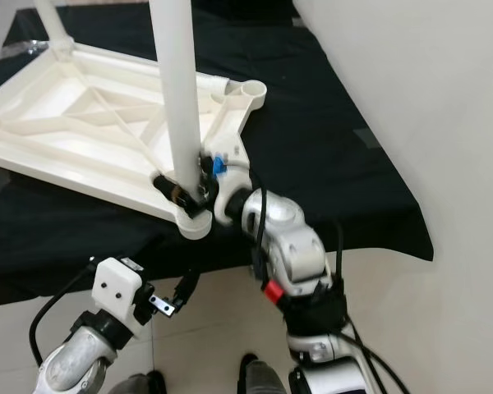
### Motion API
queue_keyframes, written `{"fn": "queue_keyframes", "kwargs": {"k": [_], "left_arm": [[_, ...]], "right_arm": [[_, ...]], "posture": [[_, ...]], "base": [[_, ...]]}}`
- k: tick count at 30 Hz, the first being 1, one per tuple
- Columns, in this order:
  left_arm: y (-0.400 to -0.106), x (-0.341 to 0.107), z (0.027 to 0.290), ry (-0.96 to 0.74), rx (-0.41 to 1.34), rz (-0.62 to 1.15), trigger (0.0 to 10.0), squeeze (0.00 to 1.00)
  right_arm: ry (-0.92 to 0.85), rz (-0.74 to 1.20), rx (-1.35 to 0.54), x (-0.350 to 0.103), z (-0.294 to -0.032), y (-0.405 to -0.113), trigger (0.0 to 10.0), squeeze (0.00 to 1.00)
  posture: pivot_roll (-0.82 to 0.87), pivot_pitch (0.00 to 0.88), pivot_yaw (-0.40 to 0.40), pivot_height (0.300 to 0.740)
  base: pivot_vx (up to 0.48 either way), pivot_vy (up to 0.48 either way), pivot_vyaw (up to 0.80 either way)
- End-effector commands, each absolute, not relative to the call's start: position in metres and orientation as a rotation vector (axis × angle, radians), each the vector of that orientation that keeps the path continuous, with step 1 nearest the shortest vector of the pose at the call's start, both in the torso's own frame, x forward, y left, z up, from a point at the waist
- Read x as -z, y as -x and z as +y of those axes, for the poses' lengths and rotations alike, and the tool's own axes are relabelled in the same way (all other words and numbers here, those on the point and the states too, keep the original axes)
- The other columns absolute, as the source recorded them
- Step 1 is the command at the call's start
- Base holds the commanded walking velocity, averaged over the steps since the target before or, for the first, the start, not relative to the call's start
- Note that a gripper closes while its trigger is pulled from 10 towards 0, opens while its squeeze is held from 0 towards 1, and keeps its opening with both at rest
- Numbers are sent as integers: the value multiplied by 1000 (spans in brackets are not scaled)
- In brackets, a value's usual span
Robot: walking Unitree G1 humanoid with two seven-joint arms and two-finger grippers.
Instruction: Building children table
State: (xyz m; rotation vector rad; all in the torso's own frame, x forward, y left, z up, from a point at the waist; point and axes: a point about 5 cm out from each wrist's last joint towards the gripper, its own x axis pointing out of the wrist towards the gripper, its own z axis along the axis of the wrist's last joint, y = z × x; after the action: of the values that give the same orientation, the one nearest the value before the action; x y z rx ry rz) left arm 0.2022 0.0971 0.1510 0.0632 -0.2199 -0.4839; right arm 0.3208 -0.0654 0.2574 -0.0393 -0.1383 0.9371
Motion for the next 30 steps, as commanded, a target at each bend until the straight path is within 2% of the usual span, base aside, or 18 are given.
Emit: {"fn": "queue_keyframes", "kwargs": {"k": [1, 2, 7, 12, 13, 27, 30], "left_arm": [[-200, -146, 96, -73, 485, -201, 10000, 0], [-200, -146, 96, -72, 484, -201, 10000, 0], [-200, -146, 96, -69, 484, -202, 10000, 0], [-200, -146, 96, -68, 484, -204, 10000, 0], [-200, -146, 96, -68, 483, -204, 10000, 0], [-200, -147, 95, -61, 492, -202, 10000, 0], [-199, -148, 95, -57, 493, -203, 10000, 0]], "right_arm": [[31, -205, -1027, -270, -72, -321, 10000, 557], [48, -237, -1107, -280, -71, -320, 10000, 0], [98, -294, -1284, -297, -72, -317, 10000, 0], [136, -314, -1353, -303, -74, -317, 9961, 0], [137, -321, -1371, -306, -76, -318, 0, 0], [150, -263, -1392, -292, -94, -318, 0, 0], [148, -97, -1243, -254, -88, -309, 0, 0]], "posture": [[20, 267, -57, 740], [20, 262, -56, 740], [22, 262, -56, 740], [23, 263, -56, 740], [22, 261, -55, 740], [7, 277, -50, 740], [-2, 290, -54, 740]], "base": [[0, 0, 0], [0, 0, 0], [0, 0, 0], [0, 0, 0], [0, 0, 0], [0, 0, 0], [0, 0, 0]]}}
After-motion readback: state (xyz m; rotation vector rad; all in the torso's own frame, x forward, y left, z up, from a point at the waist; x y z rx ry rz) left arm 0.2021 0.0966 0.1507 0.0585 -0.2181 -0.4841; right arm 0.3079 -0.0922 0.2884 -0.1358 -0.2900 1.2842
